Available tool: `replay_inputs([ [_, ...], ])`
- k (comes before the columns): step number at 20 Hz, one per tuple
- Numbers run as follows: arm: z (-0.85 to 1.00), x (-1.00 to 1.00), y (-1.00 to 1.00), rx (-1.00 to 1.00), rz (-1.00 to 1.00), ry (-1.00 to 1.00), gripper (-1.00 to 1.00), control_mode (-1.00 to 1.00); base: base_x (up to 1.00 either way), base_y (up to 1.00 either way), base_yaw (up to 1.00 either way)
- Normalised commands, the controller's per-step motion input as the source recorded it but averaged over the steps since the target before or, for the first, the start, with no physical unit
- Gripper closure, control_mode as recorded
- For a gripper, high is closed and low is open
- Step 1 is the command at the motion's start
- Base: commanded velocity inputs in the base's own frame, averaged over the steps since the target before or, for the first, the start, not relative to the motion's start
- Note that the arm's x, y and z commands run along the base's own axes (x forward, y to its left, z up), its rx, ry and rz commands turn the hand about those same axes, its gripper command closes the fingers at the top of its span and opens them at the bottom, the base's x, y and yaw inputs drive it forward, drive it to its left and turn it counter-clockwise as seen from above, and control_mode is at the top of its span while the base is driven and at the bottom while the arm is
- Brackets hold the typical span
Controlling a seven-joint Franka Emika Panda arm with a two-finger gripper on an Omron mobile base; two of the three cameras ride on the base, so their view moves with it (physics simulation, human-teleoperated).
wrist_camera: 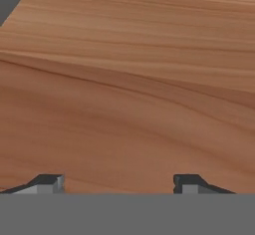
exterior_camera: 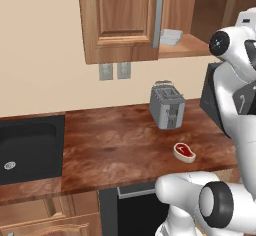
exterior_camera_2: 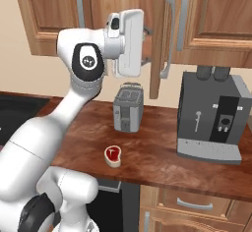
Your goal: Retrieve the tupperware from the cabinet, then place the raw meat into the tupperware to avoid contamination.
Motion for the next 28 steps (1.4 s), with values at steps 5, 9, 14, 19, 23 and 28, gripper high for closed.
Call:
replay_inputs([
  [5,-0.06,-0.08,0.04,0.00,0.03,0.03,-1.00,-1.00,0.00,0.00,0.00],
  [9,-0.04,-0.10,0.17,0.00,0.01,0.03,-1.00,-1.00,0.00,0.00,0.00],
  [14,-0.02,-0.12,0.27,0.01,0.00,0.01,-1.00,-1.00,0.00,0.00,0.00],
  [19,-0.04,-0.12,0.40,0.03,0.00,0.00,-1.00,-1.00,0.00,0.00,0.00],
  [23,-0.10,-0.15,0.43,0.08,0.00,0.00,-1.00,-1.00,0.00,0.00,0.00],
  [28,-0.23,-0.10,0.42,0.14,0.00,-0.02,-1.00,-1.00,0.00,0.00,0.00],
])
